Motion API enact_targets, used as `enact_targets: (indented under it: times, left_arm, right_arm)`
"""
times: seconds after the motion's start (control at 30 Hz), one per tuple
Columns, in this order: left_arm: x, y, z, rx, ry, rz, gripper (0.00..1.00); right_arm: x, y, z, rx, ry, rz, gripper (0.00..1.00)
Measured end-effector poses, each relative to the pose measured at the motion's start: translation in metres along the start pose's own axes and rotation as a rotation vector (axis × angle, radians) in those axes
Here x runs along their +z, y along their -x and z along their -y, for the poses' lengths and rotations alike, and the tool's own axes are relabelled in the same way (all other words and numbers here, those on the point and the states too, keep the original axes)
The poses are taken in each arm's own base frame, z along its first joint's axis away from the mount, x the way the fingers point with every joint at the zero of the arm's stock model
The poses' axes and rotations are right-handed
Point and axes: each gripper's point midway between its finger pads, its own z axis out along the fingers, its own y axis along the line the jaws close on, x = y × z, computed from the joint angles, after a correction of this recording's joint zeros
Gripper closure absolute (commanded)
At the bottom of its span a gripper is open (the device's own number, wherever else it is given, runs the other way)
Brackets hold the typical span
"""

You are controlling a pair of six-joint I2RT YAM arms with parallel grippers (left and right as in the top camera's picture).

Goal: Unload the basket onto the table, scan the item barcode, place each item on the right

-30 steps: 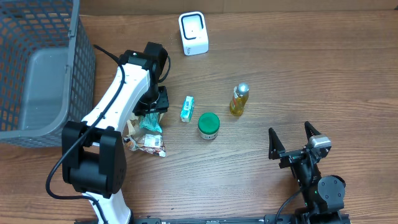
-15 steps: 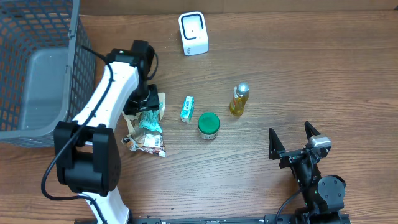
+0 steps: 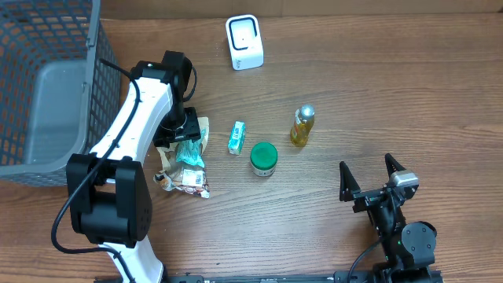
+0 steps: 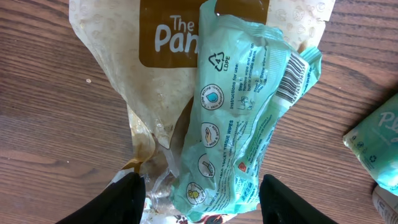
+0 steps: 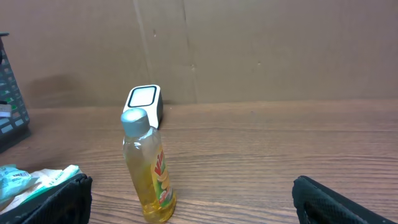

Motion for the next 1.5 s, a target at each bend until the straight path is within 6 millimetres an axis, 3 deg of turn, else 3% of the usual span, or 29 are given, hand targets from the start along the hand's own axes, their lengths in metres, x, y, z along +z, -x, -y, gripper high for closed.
enact_targets:
  times: [0.37, 0.57, 0.7, 0.77, 0.97, 1.23, 1.5]
  left_arm:
    - [0.007, 0.006, 0.005, 0.000, -0.019, 0.028, 0.48]
    - [0.022, -0.005, 0.002, 0.006, -0.010, -0.008, 0.61]
    - [0.025, -0.006, 0.002, 0.010, -0.011, -0.011, 0.77]
    - [0.026, -0.005, 0.003, 0.013, -0.012, -0.009, 0.96]
    - [0.025, -0.007, 0.007, 0.020, -0.036, -0.018, 0.96]
    - [0.008, 0.004, 0.034, 0.024, -0.182, 0.005, 0.96]
    - [0.005, -0.003, 0.059, 0.085, -0.207, 0.014, 0.96]
  right_arm:
    - [0.000, 0.000, 0.000, 0.000, 0.000, 0.000, 0.00]
    - [0.000, 0.000, 0.000, 0.000, 0.000, -0.001, 0.00]
    - [0.000, 0.000, 0.000, -0.001, 0.000, 0.000, 0.00]
    - [0.000, 0.000, 0.000, 0.000, 0.000, 0.000, 0.00]
    - [0.000, 0.000, 0.000, -0.001, 0.000, -0.001, 0.00]
    - [0.000, 0.000, 0.000, -0.001, 0.000, 0.000, 0.00]
    - [0.000, 0.000, 0.000, 0.000, 0.000, -0.001, 0.00]
